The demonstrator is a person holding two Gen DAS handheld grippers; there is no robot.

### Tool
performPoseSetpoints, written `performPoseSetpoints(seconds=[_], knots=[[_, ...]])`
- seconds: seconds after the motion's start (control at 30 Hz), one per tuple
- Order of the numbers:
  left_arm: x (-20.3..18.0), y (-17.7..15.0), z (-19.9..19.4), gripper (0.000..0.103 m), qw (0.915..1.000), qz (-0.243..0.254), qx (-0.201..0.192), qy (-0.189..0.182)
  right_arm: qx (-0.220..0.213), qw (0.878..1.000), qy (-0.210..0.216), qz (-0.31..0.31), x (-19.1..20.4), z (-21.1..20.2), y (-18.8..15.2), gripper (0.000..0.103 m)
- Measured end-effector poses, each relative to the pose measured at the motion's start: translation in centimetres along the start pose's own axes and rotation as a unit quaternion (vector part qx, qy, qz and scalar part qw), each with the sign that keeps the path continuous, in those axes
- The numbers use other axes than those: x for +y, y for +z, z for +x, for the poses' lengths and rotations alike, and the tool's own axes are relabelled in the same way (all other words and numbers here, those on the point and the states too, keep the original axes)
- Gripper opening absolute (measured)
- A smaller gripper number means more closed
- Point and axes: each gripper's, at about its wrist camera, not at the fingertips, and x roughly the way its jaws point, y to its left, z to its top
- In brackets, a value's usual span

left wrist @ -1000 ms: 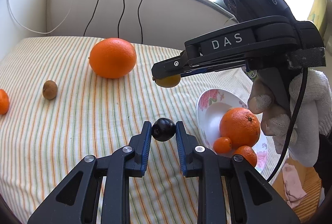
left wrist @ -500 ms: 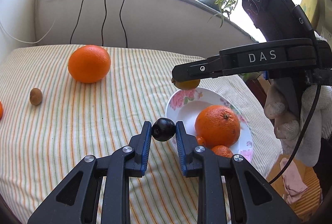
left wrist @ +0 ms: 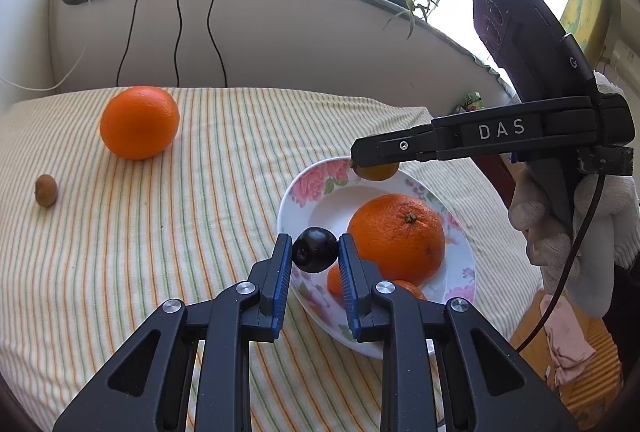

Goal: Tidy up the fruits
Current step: 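Carry the dark plum to the plate with the left gripper while the right carries the green plum, then open both grippers to release the plums on the plate and withdraw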

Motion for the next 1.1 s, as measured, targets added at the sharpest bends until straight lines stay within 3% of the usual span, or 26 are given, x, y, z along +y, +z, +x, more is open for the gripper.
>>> performPoseSetpoints(seconds=[0.9,0.97,1.03,1.1], knots=[[-1.0,0.3,0.4,0.023,0.9999,0.011,0.004,0.001,0.004,1.0,-0.019,0.013,-1.6,0.2,-0.8,0.034],[-1.0,0.3,0.3,0.037,0.9999,0.012,0.001,0.0,0.003,1.0,-0.02,0.014,-1.6,0.2,-0.8,0.038],[-1.0,0.4,0.1,0.044,1.0,0.01,-0.002,0.001,-0.003,1.0,-0.021,0.013,-1.5,-0.1,-0.8,0.057],[-1.0,0.4,0.0,0.052,1.0,0.009,-0.004,0.002,-0.009,1.0,-0.021,0.01,-1.3,-0.3,-0.7,0.061]])
